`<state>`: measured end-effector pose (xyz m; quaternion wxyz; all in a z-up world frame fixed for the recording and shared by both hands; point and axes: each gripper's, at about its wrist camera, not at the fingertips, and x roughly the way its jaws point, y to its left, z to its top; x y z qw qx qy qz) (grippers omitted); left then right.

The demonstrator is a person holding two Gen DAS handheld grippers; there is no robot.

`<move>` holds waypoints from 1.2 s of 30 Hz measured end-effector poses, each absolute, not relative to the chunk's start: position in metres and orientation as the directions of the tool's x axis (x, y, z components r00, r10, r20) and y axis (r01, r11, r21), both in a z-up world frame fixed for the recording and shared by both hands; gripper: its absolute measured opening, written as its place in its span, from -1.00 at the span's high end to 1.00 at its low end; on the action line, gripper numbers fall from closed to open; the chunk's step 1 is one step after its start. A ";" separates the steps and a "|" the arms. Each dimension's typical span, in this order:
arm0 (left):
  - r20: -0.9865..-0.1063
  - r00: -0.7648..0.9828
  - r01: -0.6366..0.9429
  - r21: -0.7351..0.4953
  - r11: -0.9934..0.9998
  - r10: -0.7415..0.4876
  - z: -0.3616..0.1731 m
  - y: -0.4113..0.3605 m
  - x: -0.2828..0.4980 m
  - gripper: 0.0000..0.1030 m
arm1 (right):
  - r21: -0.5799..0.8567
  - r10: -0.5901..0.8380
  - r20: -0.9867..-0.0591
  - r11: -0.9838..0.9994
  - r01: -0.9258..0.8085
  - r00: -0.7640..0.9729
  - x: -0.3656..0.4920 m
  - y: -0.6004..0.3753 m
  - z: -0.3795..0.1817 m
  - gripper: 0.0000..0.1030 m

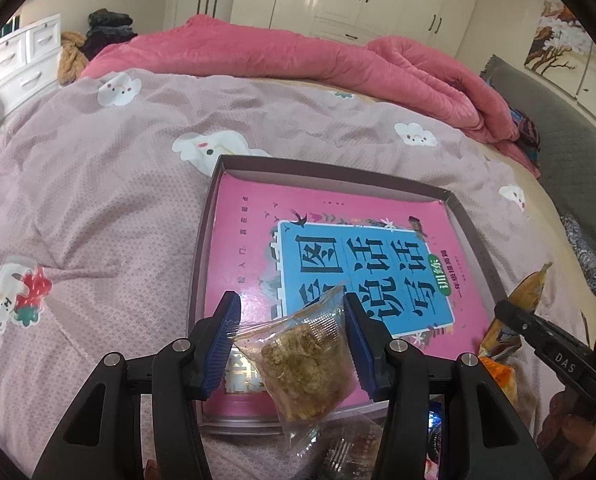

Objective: Organize snacks
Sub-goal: 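Release the pastry bag into the tray with the left tool while the right tool releases the yellow stick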

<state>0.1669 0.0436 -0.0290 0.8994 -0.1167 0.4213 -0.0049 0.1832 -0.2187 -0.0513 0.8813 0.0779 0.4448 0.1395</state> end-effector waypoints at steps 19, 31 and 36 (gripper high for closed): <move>-0.780 0.616 -0.094 -0.214 0.972 -0.113 -0.043 0.044 0.176 -0.04 | 0.282 0.329 -0.787 0.944 -0.170 0.522 0.193 -0.213 -0.071 0.67; -0.785 0.608 -0.095 -0.222 0.970 -0.120 -0.049 0.046 0.179 -0.04 | 0.279 0.316 -0.791 0.948 -0.151 0.524 0.193 -0.215 -0.074 0.66; -0.784 0.611 -0.094 -0.209 0.973 -0.109 -0.051 0.045 0.181 -0.04 | 0.265 0.307 -0.793 0.952 -0.155 0.526 0.193 -0.214 -0.072 0.66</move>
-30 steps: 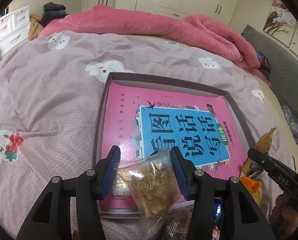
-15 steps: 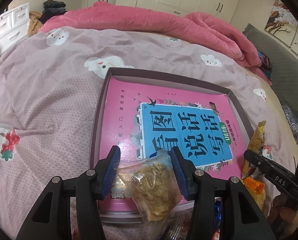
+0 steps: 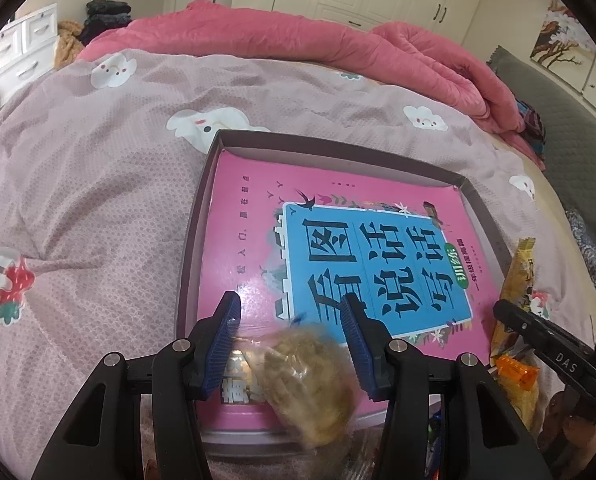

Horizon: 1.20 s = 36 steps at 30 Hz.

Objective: Organize snacks
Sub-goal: 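Release the pastry bag into the tray with the left tool while the right tool releases the yellow stick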

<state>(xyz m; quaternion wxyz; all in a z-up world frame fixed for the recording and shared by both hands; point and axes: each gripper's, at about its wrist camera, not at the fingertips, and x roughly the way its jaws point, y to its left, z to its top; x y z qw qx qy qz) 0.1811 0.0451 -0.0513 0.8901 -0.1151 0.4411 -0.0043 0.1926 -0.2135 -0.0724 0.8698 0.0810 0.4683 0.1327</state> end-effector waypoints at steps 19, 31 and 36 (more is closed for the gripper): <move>-0.770 0.626 -0.097 -0.239 0.966 -0.128 -0.046 0.053 0.187 -0.04 | 0.263 0.284 -0.790 0.958 -0.118 0.543 0.194 -0.222 -0.067 0.44; -0.752 0.646 -0.111 -0.266 0.958 -0.134 -0.033 0.062 0.182 -0.07 | 0.264 0.278 -0.772 0.958 -0.110 0.572 0.193 -0.225 -0.059 0.35; -0.741 0.659 -0.117 -0.267 0.957 -0.126 -0.024 0.066 0.176 -0.13 | 0.280 0.288 -0.752 0.954 -0.108 0.593 0.192 -0.229 -0.052 0.26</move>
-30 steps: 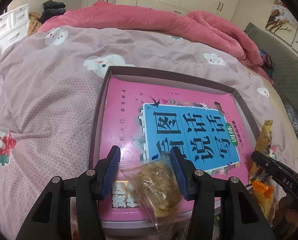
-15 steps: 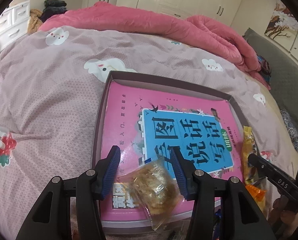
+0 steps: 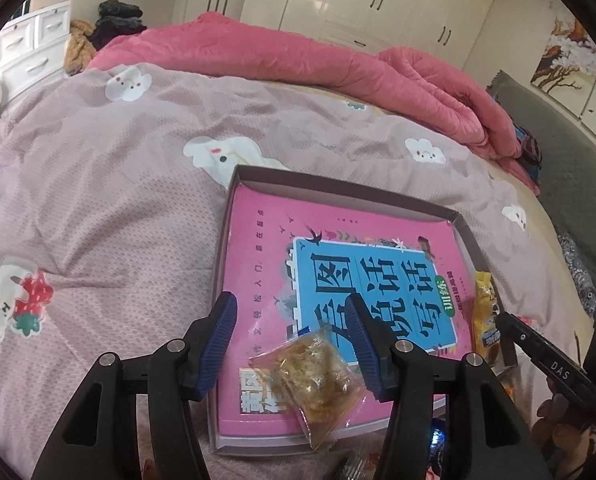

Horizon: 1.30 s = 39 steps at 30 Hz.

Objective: Organize snacks
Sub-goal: 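Release the pastry bag into the tray with the left tool while the right tool releases the yellow stick, then move both open tools back over the remaining snack pile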

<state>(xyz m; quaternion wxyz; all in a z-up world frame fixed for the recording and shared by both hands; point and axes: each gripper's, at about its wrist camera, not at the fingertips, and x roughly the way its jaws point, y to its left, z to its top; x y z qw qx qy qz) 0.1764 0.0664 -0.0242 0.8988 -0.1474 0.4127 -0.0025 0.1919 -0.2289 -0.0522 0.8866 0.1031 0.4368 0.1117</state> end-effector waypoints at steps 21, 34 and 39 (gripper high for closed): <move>-0.726 0.683 -0.146 -0.242 0.959 -0.079 0.005 0.083 0.138 -0.45 | 0.302 0.347 -0.660 0.935 -0.187 0.666 0.169 -0.226 -0.019 -0.09; -0.735 0.674 -0.121 -0.208 0.971 -0.073 0.007 0.070 0.115 -0.47 | 0.275 0.355 -0.638 0.934 -0.229 0.683 0.148 -0.219 -0.008 -0.16; -0.740 0.672 -0.132 -0.154 0.979 -0.026 0.008 0.061 0.106 -0.52 | 0.246 0.347 -0.639 0.938 -0.244 0.687 0.136 -0.215 -0.004 -0.23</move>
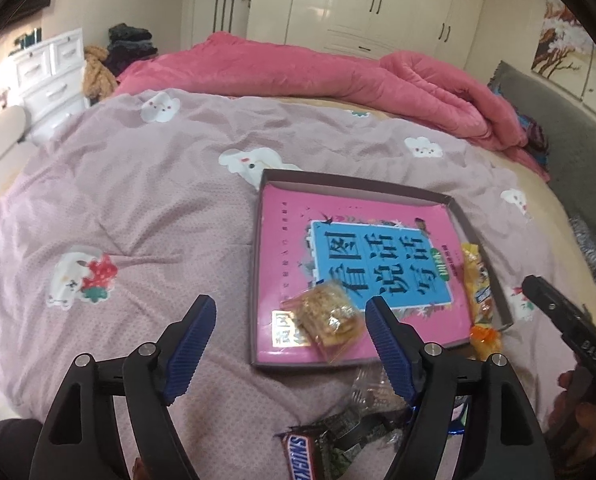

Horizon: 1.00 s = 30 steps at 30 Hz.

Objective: Organize snacks
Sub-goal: 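Move both open tools back over the remaining snack pile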

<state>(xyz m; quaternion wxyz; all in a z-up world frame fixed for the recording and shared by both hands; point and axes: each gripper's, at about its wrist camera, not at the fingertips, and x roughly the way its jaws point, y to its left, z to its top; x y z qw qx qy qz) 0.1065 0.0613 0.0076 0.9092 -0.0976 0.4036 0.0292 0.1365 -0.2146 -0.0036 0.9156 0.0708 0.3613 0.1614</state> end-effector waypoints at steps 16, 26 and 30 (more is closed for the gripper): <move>-0.767 0.641 -0.092 -0.132 0.987 -0.042 0.003 0.056 0.078 -0.52 | 0.231 0.345 -0.641 0.939 -0.256 0.686 0.111 -0.214 0.003 -0.36; -0.788 0.614 -0.082 -0.116 0.990 -0.041 -0.002 0.057 0.065 -0.52 | 0.215 0.346 -0.670 0.937 -0.275 0.657 0.094 -0.208 -0.001 -0.36; -0.806 0.588 -0.070 -0.130 0.989 -0.065 -0.008 0.057 0.059 -0.52 | 0.216 0.349 -0.678 0.936 -0.279 0.647 0.089 -0.205 -0.004 -0.36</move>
